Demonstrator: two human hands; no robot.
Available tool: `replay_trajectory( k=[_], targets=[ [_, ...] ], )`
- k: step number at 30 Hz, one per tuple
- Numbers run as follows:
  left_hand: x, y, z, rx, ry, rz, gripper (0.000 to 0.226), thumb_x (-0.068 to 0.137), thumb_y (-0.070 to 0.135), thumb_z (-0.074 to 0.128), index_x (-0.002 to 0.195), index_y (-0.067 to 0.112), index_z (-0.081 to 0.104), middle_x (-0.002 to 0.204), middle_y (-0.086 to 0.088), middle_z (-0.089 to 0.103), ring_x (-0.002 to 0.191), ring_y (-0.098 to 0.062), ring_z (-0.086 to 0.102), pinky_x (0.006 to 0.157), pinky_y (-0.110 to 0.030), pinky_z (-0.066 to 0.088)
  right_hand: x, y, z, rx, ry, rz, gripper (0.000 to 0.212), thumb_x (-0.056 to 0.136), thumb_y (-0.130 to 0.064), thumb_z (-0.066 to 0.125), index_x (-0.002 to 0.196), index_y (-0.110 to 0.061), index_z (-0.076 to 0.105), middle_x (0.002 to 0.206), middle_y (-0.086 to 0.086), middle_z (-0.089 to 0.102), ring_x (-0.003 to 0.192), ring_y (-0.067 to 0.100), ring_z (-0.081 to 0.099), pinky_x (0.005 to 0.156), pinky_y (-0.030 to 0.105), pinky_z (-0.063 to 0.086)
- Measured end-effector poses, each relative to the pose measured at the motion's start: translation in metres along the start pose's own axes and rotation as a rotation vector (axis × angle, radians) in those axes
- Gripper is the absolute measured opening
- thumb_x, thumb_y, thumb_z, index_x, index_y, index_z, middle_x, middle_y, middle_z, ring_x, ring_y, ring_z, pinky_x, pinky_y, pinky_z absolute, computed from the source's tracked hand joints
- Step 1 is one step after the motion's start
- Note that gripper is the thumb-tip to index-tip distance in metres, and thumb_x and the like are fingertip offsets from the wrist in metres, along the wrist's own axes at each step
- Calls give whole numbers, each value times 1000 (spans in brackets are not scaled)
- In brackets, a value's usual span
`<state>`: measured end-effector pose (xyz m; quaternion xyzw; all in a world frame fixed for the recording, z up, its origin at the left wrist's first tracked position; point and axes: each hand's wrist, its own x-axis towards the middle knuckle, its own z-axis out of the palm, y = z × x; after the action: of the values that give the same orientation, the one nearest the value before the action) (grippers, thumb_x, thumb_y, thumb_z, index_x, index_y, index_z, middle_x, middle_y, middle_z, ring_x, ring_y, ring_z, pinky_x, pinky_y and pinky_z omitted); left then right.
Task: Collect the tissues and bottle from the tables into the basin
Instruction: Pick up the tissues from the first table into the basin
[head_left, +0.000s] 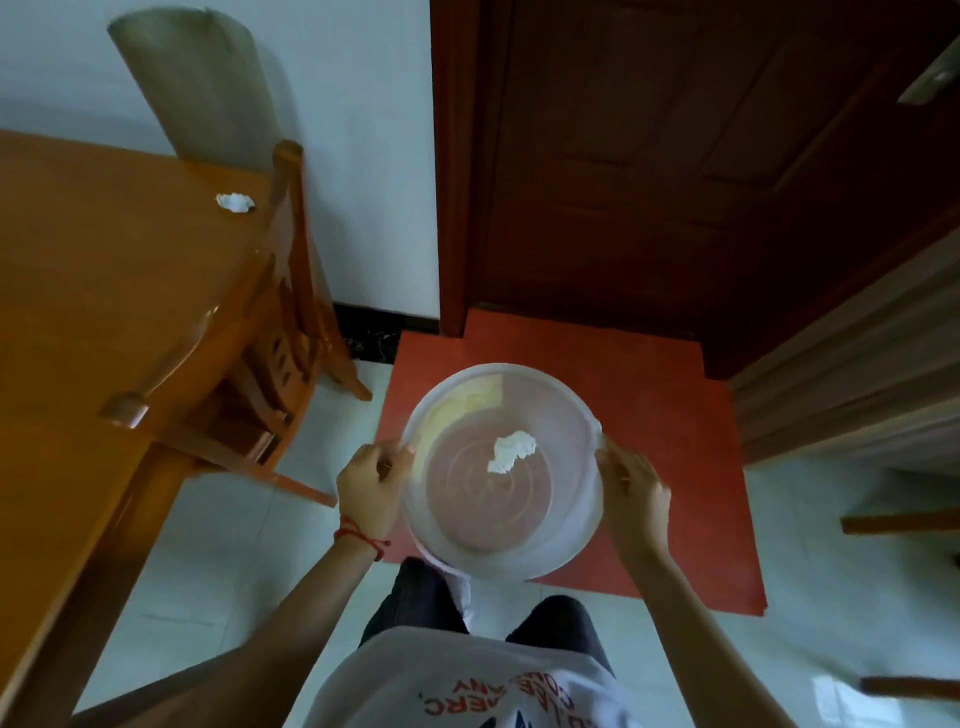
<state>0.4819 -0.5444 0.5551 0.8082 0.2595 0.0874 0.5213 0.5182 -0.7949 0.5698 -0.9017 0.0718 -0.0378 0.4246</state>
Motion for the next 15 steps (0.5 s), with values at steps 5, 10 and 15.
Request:
replay_trajectory(
  k=[5,10,15],
  targets=[
    [42,14,12,-2,67,-56,62,63,55,41,80,0,65,73,-7,59,67,-16,52,62,-19,39,59,-14,18,50,-73,-8,25,88,-7,55,111,-11,63,90,-4,58,82,16,55,74,27,39],
    [85,21,31,67,130,-133,43,75,40,46,85,4,67,79,-10,59,74,-24,54,68,-32,38,130,-27,39,58,-181,-58,25,89,-9,53,111,-14,64,91,-6,57,87,17,55,79,31,42],
    [125,36,55,92,296,-196,24,87,24,53,85,4,67,80,-9,58,73,-23,51,58,-23,37,216,-43,61,21,-361,-189,27,91,-11,49,114,-15,62,95,0,58,89,12,51,81,25,35]
  ],
)
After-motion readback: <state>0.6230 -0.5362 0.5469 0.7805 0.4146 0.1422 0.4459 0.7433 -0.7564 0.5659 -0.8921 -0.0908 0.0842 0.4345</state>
